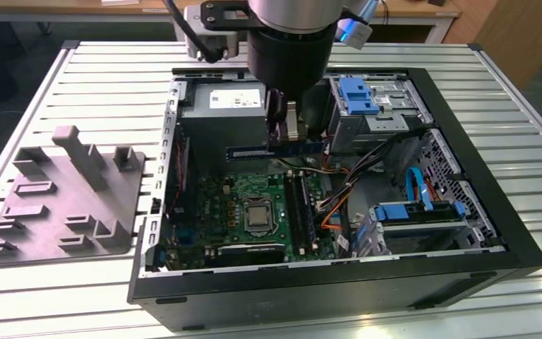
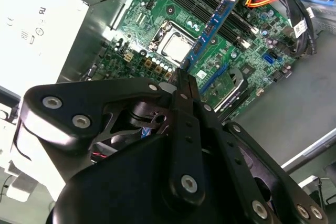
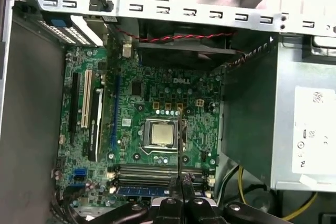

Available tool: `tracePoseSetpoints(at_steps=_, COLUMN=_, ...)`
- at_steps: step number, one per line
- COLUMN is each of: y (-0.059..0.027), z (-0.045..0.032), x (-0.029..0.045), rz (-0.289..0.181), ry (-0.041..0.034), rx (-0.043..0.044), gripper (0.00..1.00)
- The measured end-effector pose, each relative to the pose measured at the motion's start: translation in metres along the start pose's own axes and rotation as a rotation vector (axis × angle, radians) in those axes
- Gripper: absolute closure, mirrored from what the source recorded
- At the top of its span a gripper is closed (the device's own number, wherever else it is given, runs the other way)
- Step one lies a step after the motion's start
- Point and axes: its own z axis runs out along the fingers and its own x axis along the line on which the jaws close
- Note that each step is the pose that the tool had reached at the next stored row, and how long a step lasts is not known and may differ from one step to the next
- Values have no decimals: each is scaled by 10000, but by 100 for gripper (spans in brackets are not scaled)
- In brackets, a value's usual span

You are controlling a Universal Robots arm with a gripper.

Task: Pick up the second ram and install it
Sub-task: 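Pick up the second ram and move it above second insertion slot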

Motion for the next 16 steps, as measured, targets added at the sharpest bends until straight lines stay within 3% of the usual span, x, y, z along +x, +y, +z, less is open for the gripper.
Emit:
tracePoseSetpoints(at_steps=7, y=58, z=98, x=2, rz=-58, ry=9, rx=143, gripper=89)
tracePoseSetpoints(at_steps=16, y=61, z=181, x=6, rz=-63, ry=18, rx=150, gripper=89)
